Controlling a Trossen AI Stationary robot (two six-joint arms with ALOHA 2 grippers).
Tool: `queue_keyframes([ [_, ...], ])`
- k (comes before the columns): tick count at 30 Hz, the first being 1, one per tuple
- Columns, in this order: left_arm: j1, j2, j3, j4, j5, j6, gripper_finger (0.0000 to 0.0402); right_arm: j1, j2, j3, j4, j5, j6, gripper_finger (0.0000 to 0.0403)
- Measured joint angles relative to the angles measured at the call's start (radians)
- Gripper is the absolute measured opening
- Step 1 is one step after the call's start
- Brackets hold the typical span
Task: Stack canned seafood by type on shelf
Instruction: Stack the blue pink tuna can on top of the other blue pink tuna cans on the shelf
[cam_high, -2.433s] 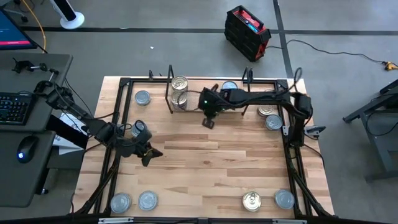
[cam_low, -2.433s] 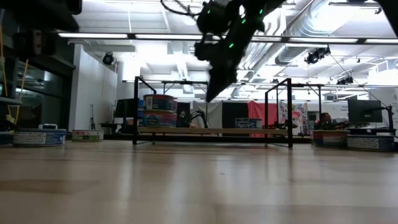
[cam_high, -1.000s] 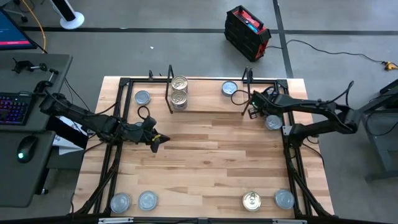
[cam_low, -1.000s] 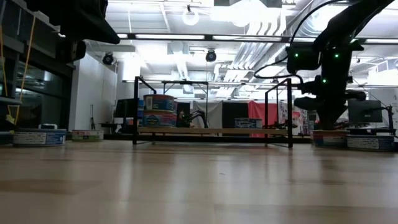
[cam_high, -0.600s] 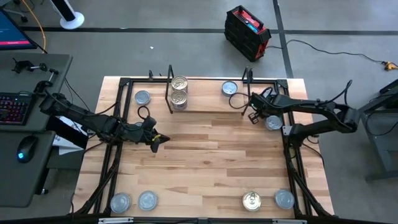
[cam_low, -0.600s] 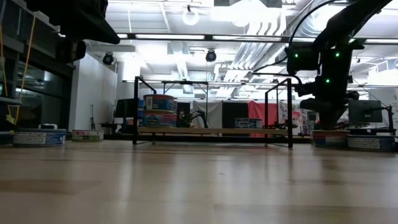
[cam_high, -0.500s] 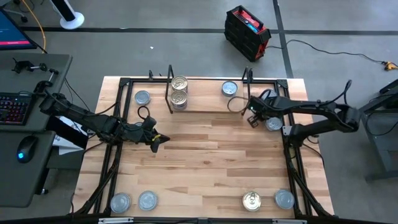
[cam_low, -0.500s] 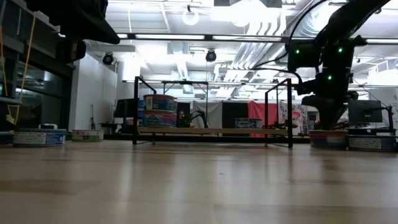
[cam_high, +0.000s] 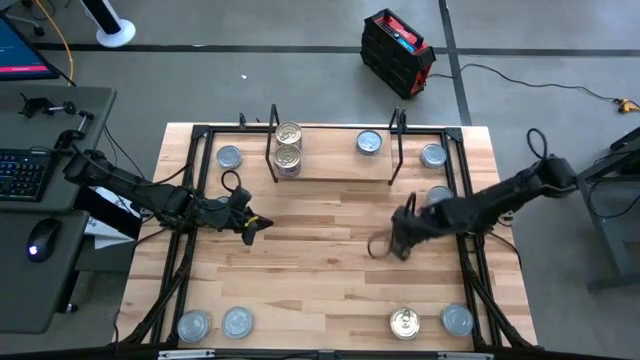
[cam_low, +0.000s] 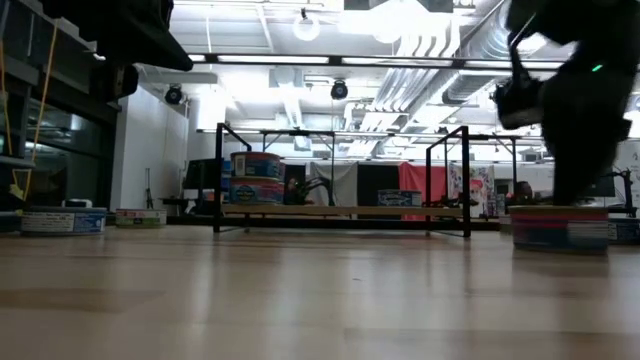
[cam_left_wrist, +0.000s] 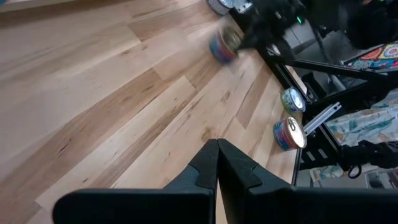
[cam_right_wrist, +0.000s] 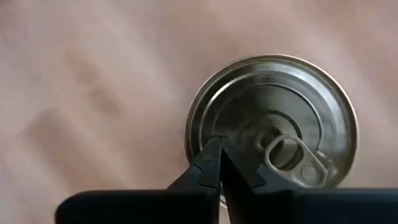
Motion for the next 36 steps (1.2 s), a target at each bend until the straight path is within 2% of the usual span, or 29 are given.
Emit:
queue_keyframes([
  [4,0.0,0.0,0.0,0.0,0.0,0.0,0.0,0.1,0.066,-0.001,0.203,0.023,0.07,0.0],
  [8,-0.002,0.0,0.0,0.001,0.0,0.0,0.0,0.084,0.198,0.004,0.491,0.028,0.04,0.0],
  [11,-0.008,0.001,0.0,0.0,0.0,0.003,0.0,0.037,0.325,0.062,0.667,0.033,-0.058,0.0],
  [15,-0.013,0.029,0.001,-0.001,0.0,0.005,0.0,-0.031,0.495,0.243,0.77,0.036,-0.265,0.0],
  [20,-0.013,0.112,0.001,0.015,0.0,0.024,0.0,-0.105,0.619,0.54,0.711,-0.064,-0.495,0.0],
  [23,-0.013,0.178,0.001,0.043,0.002,0.081,0.0,-0.134,0.612,0.676,0.57,-0.103,-0.566,0.0],
  [26,-0.013,0.263,0.001,0.136,0.002,0.177,0.0,-0.141,0.59,0.737,0.365,-0.102,-0.628,0.0],
  [32,-0.012,0.46,0.0,0.435,0.064,0.472,0.0,-0.118,0.542,0.682,0.149,-0.153,-0.622,0.0],
  [34,-0.011,0.527,0.003,0.516,0.083,0.56,0.0,-0.101,0.553,0.627,0.148,-0.168,-0.623,0.0],
  [36,-0.011,0.583,0.004,0.526,0.083,0.63,0.0,-0.085,0.557,0.575,0.253,-0.182,-0.605,0.0],
])
